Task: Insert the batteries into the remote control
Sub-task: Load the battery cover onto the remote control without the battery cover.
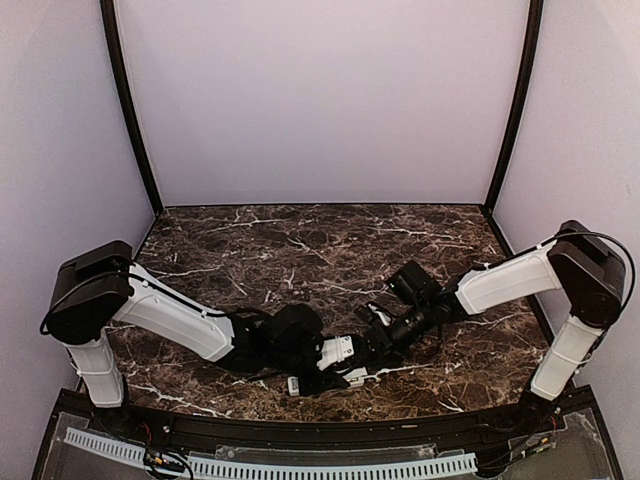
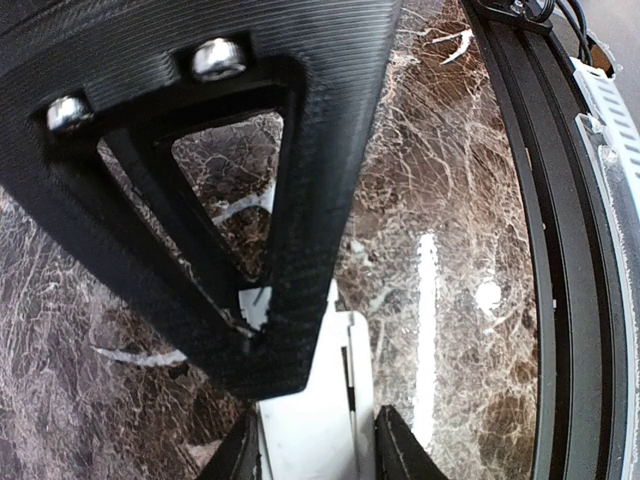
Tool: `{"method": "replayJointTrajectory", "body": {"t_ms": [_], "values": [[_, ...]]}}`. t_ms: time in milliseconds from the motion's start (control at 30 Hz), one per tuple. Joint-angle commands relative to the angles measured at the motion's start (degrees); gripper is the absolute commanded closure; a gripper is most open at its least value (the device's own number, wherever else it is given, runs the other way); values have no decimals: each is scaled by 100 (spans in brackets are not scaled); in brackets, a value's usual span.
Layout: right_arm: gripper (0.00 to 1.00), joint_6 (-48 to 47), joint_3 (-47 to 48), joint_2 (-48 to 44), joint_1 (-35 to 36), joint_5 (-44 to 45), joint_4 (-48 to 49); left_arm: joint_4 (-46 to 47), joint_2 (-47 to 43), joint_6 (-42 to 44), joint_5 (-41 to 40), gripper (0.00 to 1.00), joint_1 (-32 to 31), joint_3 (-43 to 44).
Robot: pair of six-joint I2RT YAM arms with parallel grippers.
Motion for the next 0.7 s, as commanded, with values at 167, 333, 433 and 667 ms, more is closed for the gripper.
{"method": "replayJointTrajectory", "body": {"t_ms": [167, 333, 433, 667], "values": [[67, -335, 219, -303, 26, 774, -987, -497, 134, 107, 199, 88, -72, -170], [66, -377, 240, -336, 22, 843, -1066, -497, 116, 108, 197, 75, -72, -161], [66, -375, 244, -336, 22, 845, -1041, -508, 89, 117, 182, 70, -72, -161], [69, -295, 178, -307, 35, 752, -906, -547, -40, 116, 172, 61, -72, -176]]}}
